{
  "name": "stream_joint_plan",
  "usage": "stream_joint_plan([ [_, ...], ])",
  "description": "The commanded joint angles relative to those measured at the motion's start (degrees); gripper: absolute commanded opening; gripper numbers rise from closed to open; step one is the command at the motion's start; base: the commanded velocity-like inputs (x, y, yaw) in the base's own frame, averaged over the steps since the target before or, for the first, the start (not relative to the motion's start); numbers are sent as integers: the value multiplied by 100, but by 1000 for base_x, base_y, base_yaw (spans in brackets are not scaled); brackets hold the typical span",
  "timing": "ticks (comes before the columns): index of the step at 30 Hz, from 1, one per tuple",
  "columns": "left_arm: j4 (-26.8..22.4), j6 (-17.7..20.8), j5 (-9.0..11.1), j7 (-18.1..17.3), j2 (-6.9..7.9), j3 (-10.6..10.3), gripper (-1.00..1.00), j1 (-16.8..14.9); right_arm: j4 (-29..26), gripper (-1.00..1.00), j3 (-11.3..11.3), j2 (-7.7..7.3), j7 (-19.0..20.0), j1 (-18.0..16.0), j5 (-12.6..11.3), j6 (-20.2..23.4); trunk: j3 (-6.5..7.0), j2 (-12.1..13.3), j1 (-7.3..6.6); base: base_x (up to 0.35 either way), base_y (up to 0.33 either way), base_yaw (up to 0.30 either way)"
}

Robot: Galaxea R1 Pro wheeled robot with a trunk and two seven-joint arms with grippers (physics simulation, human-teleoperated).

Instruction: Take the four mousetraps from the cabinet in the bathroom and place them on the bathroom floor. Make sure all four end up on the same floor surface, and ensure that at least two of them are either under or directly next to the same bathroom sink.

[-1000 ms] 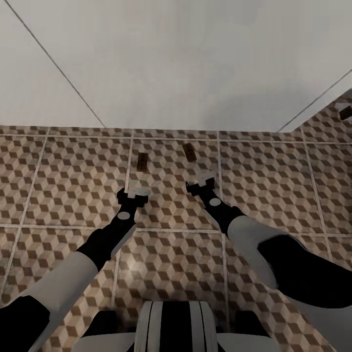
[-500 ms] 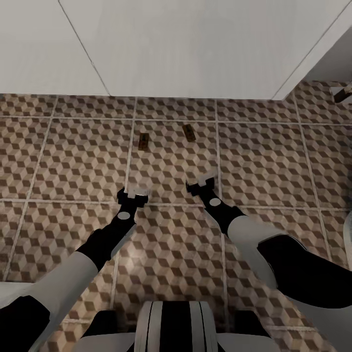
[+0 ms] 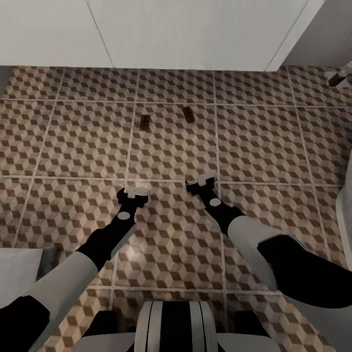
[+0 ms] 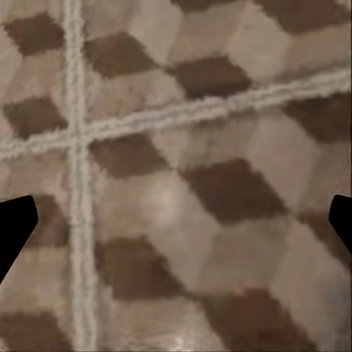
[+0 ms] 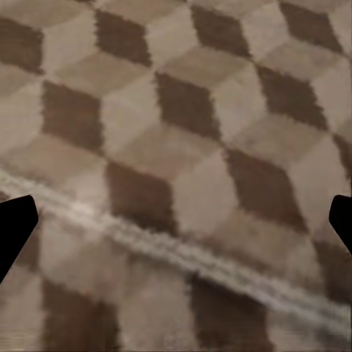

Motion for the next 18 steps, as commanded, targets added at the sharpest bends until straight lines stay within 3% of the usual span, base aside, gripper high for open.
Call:
stream_joint_plan([
  [1,-12,27,39,53,9,-39,100,-5,10,100,20,2,-55,-4,57,-9,-3,-1,-4,-343,0,0],
  [18,-20,29,37,61,9,-82,100,-5,15,100,20,2,-55,-4,60,-16,-3,-1,-4,-343,0,0],
])
